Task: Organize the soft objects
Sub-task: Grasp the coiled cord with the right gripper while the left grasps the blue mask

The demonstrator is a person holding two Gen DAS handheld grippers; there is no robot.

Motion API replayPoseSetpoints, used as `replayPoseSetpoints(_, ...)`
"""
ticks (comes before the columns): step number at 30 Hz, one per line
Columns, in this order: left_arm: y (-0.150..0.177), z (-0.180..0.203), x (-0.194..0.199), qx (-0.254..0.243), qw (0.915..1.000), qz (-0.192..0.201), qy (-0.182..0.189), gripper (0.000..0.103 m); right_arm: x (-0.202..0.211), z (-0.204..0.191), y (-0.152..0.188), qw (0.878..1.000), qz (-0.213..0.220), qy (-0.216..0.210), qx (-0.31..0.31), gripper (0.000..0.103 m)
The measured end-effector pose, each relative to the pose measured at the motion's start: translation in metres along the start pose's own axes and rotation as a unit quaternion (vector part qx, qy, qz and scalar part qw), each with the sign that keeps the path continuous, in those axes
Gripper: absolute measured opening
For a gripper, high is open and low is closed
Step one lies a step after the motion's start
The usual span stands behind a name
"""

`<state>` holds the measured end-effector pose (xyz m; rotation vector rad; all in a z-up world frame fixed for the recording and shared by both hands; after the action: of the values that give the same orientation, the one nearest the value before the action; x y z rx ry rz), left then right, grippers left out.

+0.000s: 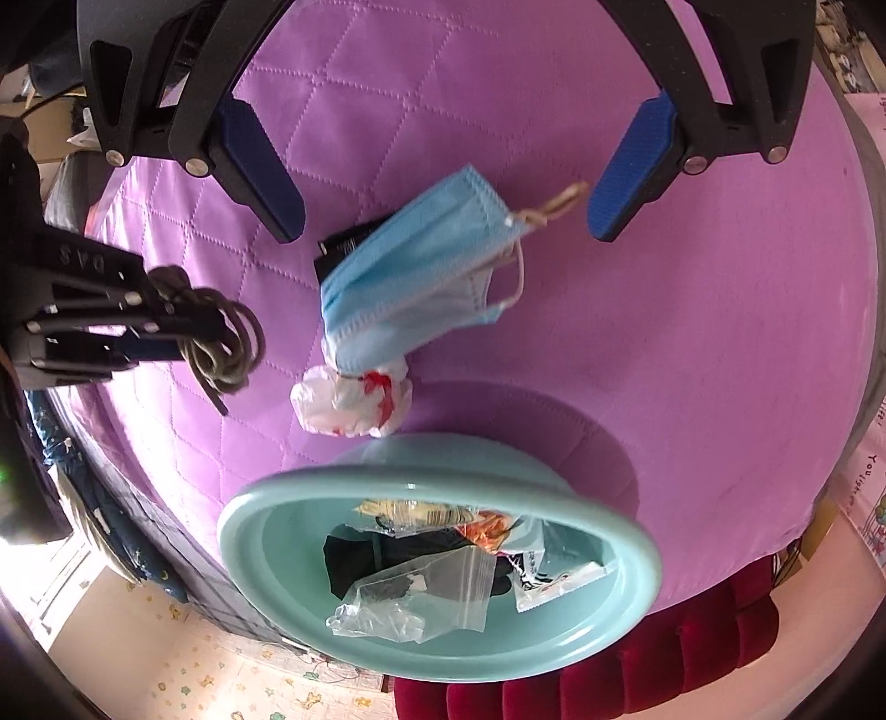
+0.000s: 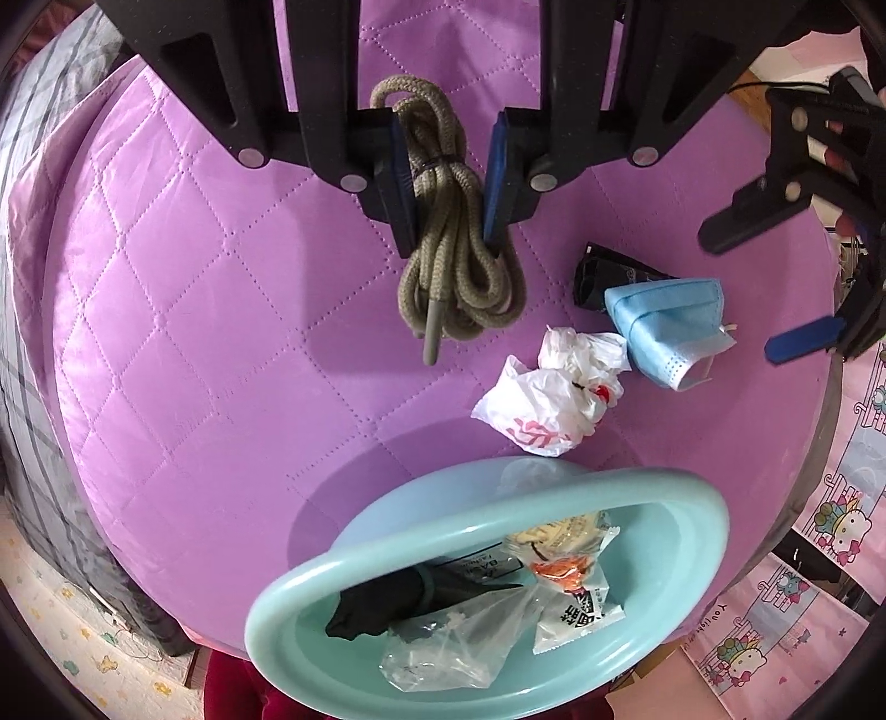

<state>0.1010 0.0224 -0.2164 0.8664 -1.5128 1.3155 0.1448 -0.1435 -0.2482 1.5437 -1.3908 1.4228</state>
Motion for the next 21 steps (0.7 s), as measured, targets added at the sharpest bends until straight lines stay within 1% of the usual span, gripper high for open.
replayPoseSetpoints(7,-0.022,0.007,-0.017,-0.008,0.9999,0.0,0.006,0.103,-0.004,0.005,-0.002,1.0,0.0,0.004,-0.014,0.024)
replayPoseSetpoints(15,-0.032,0.024,-0.034,-0.024,0.9995,-0.006,0.02,0.103,-0.01,0.012,-0.003,1.0,-0.006,0.005,-0.025,0.024)
replayPoseSetpoints(18,-0.032,0.024,-0.035,-0.028,0.9993,-0.008,0.023,0.103,-0.011,0.015,-0.004,1.0,-0.007,0.007,-0.029,0.024)
replayPoseSetpoints(20,-0.033,0.027,-0.036,-0.029,0.9993,-0.008,0.023,0.093,-0.014,0.015,-0.004,1.0,-0.008,0.007,-0.029,0.024)
replayPoseSetpoints(21,-0.034,0.028,-0.036,-0.03,0.9993,-0.006,0.021,0.08,-0.014,0.014,-0.005,1.0,-0.008,0.007,-0.029,0.024)
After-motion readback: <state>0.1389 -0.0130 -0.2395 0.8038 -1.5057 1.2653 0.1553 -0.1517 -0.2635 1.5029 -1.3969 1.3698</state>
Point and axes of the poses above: each gripper's, at about its wrist camera, not at the fingertips, and x roughly against the way its jaws point, z to its right, y to its underside, the point moved 4 cm from there along -x, roughly the way its jaws point, and after that the axes turned 7 degrees about -y, right-handed, at the moved point
